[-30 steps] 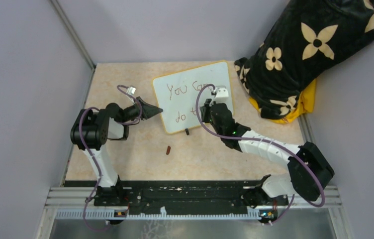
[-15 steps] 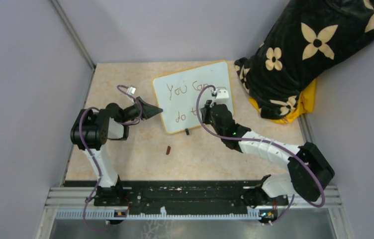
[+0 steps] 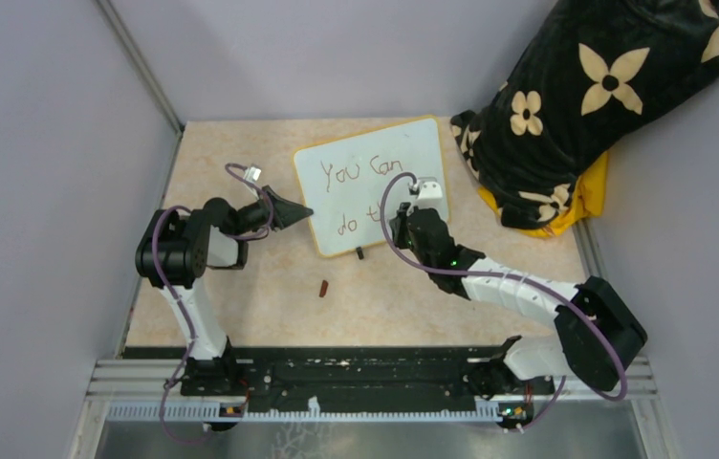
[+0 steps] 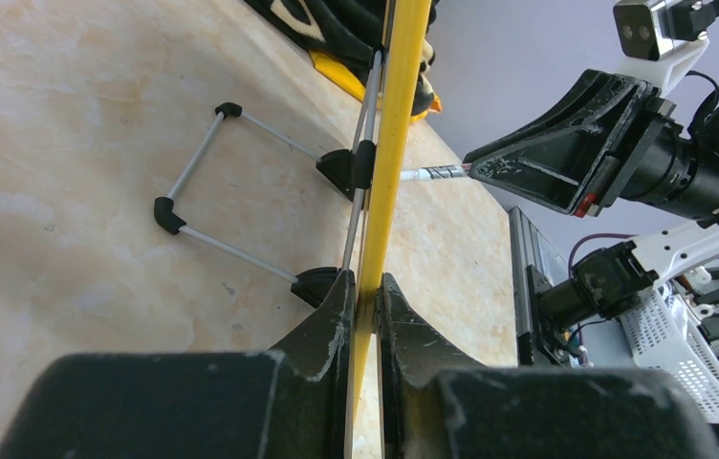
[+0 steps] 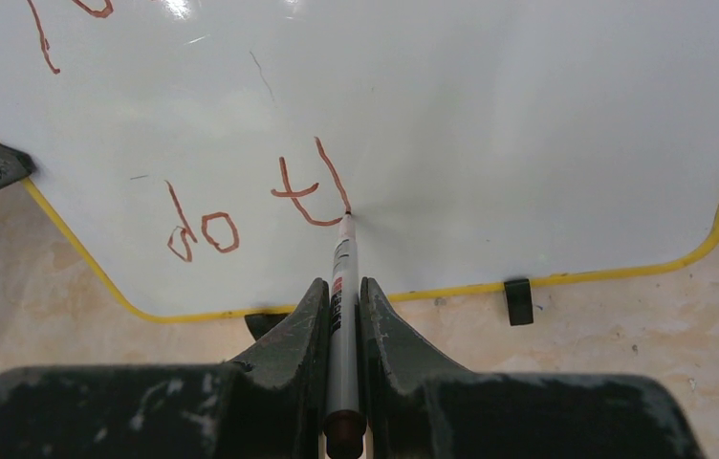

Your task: Write a sentence on the whiteboard

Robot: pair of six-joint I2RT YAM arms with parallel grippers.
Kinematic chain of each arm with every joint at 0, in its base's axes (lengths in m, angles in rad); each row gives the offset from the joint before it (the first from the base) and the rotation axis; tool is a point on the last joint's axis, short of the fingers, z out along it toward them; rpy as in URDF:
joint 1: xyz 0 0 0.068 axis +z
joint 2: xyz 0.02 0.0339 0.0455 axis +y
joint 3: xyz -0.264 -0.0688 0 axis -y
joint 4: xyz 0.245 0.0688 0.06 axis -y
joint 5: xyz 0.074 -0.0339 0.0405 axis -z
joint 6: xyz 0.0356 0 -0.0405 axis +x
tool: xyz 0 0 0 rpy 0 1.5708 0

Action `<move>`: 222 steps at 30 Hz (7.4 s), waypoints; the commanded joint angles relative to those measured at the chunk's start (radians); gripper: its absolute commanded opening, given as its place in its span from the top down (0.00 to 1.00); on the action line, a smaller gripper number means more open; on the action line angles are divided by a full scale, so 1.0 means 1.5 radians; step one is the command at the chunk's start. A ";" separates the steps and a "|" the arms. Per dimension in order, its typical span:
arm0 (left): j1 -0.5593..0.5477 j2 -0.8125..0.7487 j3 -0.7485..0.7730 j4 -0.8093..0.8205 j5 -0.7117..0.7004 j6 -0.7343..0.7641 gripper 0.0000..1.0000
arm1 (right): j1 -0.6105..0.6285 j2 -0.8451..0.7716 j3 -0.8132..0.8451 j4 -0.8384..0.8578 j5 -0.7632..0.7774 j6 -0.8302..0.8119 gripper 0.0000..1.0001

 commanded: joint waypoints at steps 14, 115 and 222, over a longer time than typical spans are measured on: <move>-0.018 0.008 -0.008 0.115 0.027 0.007 1.00 | -0.003 -0.007 0.034 -0.003 0.019 0.000 1.00; -0.020 0.009 -0.008 0.108 0.028 0.013 1.00 | -0.025 -0.012 0.087 0.013 0.046 -0.022 1.00; -0.020 0.008 -0.006 0.103 0.028 0.013 1.00 | -0.041 0.000 0.049 -0.028 0.038 0.002 1.00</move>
